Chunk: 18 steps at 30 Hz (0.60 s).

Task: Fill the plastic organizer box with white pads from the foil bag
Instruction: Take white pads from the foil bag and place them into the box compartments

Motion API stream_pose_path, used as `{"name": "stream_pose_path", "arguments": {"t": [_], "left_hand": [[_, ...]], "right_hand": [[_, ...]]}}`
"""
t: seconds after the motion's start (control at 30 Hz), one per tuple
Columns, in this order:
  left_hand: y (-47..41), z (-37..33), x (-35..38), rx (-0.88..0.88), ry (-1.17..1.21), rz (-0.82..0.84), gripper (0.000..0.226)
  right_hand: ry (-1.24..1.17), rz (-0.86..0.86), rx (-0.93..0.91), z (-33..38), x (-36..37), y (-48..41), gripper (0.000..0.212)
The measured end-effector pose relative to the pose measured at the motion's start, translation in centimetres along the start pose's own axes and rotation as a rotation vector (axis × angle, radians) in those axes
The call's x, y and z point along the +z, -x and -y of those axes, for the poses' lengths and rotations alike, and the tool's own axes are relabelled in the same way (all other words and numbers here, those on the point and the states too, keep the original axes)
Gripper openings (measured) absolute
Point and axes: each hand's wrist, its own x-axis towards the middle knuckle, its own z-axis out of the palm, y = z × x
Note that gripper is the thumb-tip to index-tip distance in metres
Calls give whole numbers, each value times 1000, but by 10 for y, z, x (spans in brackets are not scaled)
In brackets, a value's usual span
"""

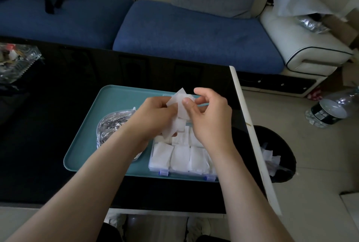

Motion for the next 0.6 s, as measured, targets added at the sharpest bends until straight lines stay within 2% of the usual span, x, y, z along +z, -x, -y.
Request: {"name": "stream_pose_path", "arguments": {"t": [0.1, 0.23, 0.43, 0.5, 0.6], "left_hand": [[-3, 2, -2, 2, 14, 11, 31], [-6, 7, -4, -9, 15, -50, 30], [-6, 5, -4, -88, 53, -79, 26], [-4, 2, -2, -110, 80, -39, 25], [-3, -1, 0, -129, 148, 37, 24]], "right_hand": [[-94, 97, 138, -1, 2, 0, 33], [-287, 41, 266, -2, -3, -2, 11], [-683, -11, 519, 1, -11, -6, 23], [-770, 47, 539, 2, -11, -7, 28], [-694, 94, 467, 3, -9, -4, 24]]}}
